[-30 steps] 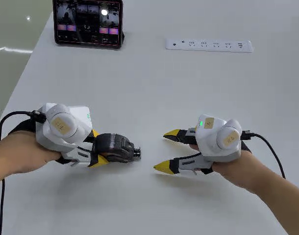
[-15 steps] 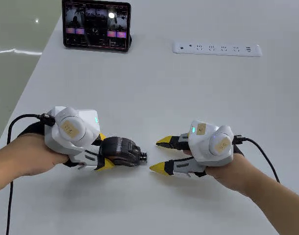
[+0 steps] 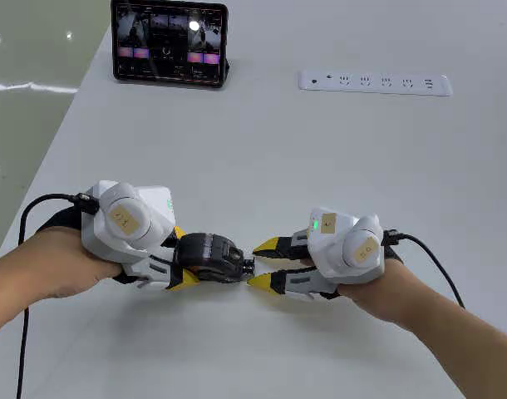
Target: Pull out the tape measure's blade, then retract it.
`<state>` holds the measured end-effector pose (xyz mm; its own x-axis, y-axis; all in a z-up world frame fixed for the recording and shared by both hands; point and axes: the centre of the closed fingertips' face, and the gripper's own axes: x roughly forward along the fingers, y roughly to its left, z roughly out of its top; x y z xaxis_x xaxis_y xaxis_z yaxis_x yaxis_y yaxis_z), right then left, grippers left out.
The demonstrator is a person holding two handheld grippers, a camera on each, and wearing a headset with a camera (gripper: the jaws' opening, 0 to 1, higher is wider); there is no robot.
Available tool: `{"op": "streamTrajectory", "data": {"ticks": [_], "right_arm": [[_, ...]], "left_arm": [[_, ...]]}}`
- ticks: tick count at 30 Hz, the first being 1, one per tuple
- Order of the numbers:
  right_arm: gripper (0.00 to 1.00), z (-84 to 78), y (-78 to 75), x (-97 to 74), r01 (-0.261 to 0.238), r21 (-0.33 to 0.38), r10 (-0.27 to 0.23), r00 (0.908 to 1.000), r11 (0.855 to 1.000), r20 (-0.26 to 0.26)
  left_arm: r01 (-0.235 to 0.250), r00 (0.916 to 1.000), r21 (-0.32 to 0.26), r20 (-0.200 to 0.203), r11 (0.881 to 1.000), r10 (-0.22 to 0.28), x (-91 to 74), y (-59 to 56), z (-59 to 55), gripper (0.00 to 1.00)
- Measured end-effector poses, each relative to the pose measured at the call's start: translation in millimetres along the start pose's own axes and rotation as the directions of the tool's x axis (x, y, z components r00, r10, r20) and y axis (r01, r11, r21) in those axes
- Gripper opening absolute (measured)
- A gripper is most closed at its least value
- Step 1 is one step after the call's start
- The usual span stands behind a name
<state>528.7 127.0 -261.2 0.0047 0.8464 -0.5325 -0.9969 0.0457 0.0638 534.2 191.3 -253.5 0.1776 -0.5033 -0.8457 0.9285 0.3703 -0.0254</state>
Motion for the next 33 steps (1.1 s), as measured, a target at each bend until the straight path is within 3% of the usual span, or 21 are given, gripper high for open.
{"op": "streamTrajectory", "data": {"ticks": [33], "right_arm": [[0.1, -1.5, 1.6, 7.7, -0.018, -0.109, 0.015, 0.9994, 0.994, -0.032]], "left_arm": [[-0.007, 0.9999, 0.021, 0.009, 1.0, 0.007, -0.8, -0.5, 0.7, 0.27]]}}
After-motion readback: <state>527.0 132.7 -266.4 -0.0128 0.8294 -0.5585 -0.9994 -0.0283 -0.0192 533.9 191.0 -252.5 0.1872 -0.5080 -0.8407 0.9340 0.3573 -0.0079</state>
